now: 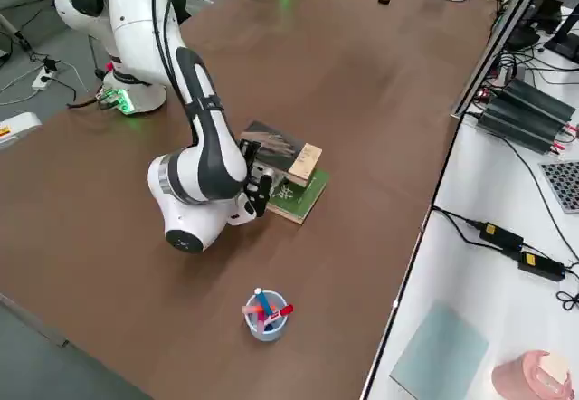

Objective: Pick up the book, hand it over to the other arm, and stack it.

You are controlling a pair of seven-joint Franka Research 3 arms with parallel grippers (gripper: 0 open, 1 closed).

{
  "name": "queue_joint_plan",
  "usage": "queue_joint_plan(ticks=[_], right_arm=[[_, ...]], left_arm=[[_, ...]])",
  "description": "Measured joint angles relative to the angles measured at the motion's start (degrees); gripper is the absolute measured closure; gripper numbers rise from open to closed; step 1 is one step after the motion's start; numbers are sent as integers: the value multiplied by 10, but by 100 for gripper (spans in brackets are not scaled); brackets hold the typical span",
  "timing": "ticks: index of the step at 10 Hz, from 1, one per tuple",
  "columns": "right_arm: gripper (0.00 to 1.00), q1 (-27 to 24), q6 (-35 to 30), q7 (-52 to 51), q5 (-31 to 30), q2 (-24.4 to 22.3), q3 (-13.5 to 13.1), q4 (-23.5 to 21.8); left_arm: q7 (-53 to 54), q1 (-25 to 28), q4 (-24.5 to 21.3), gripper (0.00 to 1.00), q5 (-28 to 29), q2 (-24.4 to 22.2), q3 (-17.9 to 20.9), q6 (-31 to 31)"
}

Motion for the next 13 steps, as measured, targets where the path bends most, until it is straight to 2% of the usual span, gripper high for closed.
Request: queue_joint_plan(ticks=[3, 6, 10, 13], right_arm=[[84, -4, 33, -12, -1, 10, 0, 8], [84, -4, 59, -20, -1, 13, 0, 8], [84, -6, 73, -24, -2, 14, 0, 9], [84, -8, 74, -26, -2, 19, 0, 6]], left_arm=[[0, -4, -20, 0, 0, -23, 30, -12], [0, -20, -57, 0, 0, -57, 84, -13], [0, -63, -130, 0, -20, -122, 168, -13], [0, -65, -191, 0, -24, -165, 194, -5]])
